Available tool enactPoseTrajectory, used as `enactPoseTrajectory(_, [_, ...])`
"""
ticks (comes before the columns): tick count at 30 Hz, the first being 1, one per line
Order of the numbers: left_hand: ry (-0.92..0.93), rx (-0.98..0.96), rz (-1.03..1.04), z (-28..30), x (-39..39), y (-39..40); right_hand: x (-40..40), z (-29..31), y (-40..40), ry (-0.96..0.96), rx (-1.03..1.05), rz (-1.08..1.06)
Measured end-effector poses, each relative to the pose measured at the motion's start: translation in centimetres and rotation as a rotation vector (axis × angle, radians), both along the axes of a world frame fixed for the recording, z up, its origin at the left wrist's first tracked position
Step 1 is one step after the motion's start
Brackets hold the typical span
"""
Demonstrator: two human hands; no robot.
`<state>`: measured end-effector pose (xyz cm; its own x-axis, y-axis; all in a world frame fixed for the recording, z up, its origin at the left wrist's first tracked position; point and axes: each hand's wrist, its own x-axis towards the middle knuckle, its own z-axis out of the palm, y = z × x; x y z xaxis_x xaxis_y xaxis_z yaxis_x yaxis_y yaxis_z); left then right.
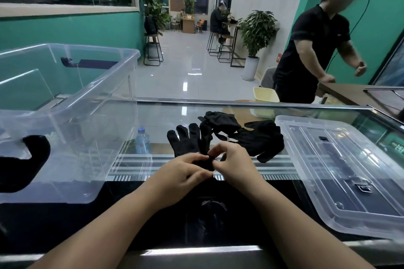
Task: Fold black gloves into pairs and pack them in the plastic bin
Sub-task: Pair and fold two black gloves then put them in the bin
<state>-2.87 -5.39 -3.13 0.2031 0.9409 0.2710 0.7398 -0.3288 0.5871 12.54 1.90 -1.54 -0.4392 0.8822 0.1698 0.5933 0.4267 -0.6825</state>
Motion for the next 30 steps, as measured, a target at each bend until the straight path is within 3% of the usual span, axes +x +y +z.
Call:
enactPoseTrajectory(3, [-0.072, 0.125, 0.148, 0.0, -0.5, 0.3, 0.0, -0.2, -0.1, 0.001, 0.022, 0.055])
enactPoseTrajectory(7, [0.227, 0.159, 0.081, -0.2, -0.7, 0.5, 0.2, -0.3, 0.3, -0.04, 0.072, 0.103])
enactPoseTrajectory(12, [0.45, -0.026, 0.032, 0.8, -1.5, 0.3, 0.7, 0.0, 0.9, -0.171, 0.295, 0.255])
enactPoseTrajectory(17, [0.438, -0.135, -0.04, 1.4, -1.9, -0.6, 1.7, 0.7, 0.8, -0.343, 0.308, 0.402])
enactPoseTrajectory(22, [0.324, 0.007, 0.022, 0.6, -1.6, -0.5, 2.2, 0.6, 0.0, -0.333, 0.272, 0.415])
enactPoseTrajectory(27, [0.182, -0.015, 0.028, 0.9, -1.6, -0.9, 1.4, 0.0, -0.4, -0.209, 0.322, 0.33])
enactPoseTrajectory(30, [0.162, 0.072, 0.056, 0.5, -2.0, -0.7, 1.7, -0.1, -0.5, -0.181, 0.312, 0.332])
